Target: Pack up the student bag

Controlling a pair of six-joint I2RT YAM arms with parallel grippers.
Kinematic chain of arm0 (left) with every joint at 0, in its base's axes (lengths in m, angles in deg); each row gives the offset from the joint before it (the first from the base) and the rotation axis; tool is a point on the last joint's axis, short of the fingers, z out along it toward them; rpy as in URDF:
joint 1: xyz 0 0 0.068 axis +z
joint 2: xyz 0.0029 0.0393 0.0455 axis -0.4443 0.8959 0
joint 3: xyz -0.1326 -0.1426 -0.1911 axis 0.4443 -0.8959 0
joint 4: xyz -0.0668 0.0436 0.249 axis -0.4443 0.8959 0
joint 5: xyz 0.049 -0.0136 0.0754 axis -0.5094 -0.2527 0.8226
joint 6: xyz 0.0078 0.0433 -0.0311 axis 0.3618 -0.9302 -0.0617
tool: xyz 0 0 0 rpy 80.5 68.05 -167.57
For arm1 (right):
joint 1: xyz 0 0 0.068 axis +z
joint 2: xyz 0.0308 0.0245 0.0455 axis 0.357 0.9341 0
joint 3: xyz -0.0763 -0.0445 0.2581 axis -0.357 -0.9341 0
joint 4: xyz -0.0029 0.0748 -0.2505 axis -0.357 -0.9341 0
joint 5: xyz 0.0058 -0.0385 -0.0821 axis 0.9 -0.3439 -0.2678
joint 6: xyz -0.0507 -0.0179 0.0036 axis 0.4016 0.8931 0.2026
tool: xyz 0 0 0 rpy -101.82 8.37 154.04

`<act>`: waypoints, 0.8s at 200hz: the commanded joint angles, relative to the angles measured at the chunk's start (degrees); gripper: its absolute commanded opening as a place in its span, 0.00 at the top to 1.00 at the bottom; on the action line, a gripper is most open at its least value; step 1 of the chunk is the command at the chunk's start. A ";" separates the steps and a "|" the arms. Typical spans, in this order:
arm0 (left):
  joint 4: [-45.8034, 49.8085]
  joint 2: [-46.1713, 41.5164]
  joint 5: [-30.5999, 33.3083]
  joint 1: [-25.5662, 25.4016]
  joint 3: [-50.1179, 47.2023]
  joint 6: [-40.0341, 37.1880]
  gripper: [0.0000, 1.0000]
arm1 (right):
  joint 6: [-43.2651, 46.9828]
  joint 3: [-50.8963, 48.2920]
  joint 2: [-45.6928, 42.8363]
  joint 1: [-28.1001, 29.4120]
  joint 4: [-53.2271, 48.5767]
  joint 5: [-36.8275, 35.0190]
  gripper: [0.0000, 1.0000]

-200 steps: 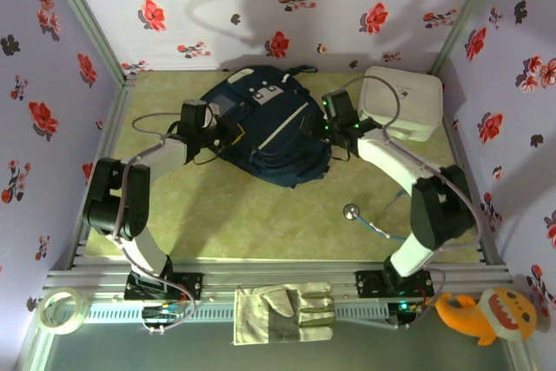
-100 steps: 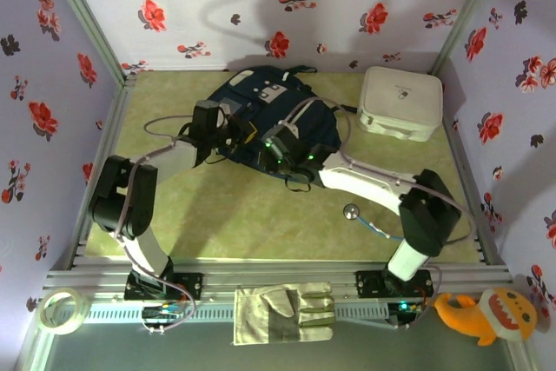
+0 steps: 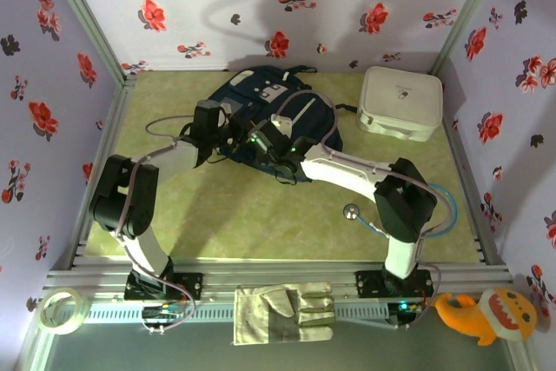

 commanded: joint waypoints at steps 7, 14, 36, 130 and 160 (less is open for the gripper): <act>-5.83 -0.56 -2.35 -0.94 0.41 0.34 1.00 | -1.32 3.80 3.34 -0.07 -3.77 -4.91 0.71; -5.83 -0.58 -2.44 -0.99 0.36 0.33 1.00 | -1.37 4.09 3.72 -0.06 -3.71 -5.02 0.71; -5.83 -0.71 -2.44 -0.99 0.29 0.33 1.00 | -1.76 5.07 4.70 -0.10 -4.57 -6.19 0.74; -5.74 0.69 -2.45 -0.12 0.91 -0.46 1.00 | -1.41 -0.96 -1.19 -0.40 -6.30 -9.30 0.91; -5.21 1.31 -2.43 0.61 1.07 -1.36 1.00 | -2.03 -7.17 -6.48 -1.37 -6.47 -10.13 0.91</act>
